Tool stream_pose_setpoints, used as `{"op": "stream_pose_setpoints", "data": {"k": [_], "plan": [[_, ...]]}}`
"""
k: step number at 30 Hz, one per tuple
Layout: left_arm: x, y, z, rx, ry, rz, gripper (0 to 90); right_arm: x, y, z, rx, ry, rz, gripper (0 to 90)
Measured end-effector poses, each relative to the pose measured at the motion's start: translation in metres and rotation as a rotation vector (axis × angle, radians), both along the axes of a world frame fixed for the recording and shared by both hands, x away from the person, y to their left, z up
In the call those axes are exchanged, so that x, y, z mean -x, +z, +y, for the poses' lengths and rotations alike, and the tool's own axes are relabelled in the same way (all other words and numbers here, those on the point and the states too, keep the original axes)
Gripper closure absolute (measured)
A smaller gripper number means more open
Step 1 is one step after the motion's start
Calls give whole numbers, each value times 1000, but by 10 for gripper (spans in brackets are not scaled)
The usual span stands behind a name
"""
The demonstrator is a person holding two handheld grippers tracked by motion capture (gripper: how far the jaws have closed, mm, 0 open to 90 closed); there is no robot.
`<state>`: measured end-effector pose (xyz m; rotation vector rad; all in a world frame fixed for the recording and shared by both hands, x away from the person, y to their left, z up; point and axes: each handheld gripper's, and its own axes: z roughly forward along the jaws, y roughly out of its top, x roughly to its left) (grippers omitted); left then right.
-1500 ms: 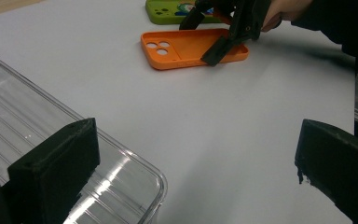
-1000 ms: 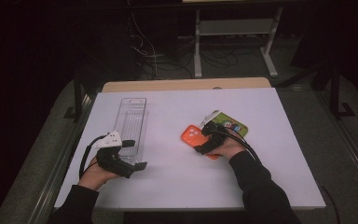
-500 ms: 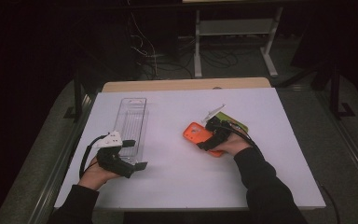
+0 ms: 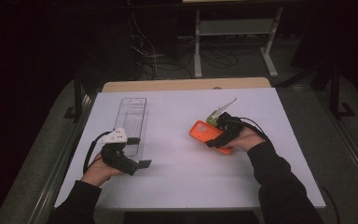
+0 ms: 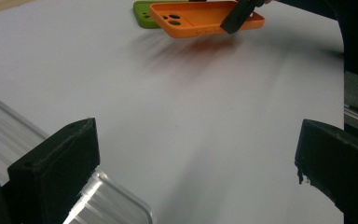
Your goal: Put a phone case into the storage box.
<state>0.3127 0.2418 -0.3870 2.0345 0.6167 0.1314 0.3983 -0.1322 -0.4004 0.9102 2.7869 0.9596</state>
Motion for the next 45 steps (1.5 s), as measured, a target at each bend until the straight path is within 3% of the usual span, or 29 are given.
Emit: {"op": "stream_pose_setpoints", "data": {"k": [13, 24, 29, 34, 37, 45], "plan": [[-22, 22, -35, -8, -92, -18, 0, 7, 9, -15, 17, 94, -32, 154], [-46, 33, -69, -18, -188, -27, 0, 10, 12, -14, 21, 114, -18, 154], [-53, 34, -84, -44, -228, -32, 0, 11, 14, -15, 23, 119, -17, 154], [-55, 31, -96, -40, -265, -40, 0, 12, 18, -19, 15, 132, -40, 154], [-55, 29, -101, -71, -298, -51, 0, 14, 21, -20, 13, 146, -37, 154], [-53, 25, -106, -83, -356, -38, 0, 18, 21, -11, 19, 233, -32, 154]]}}
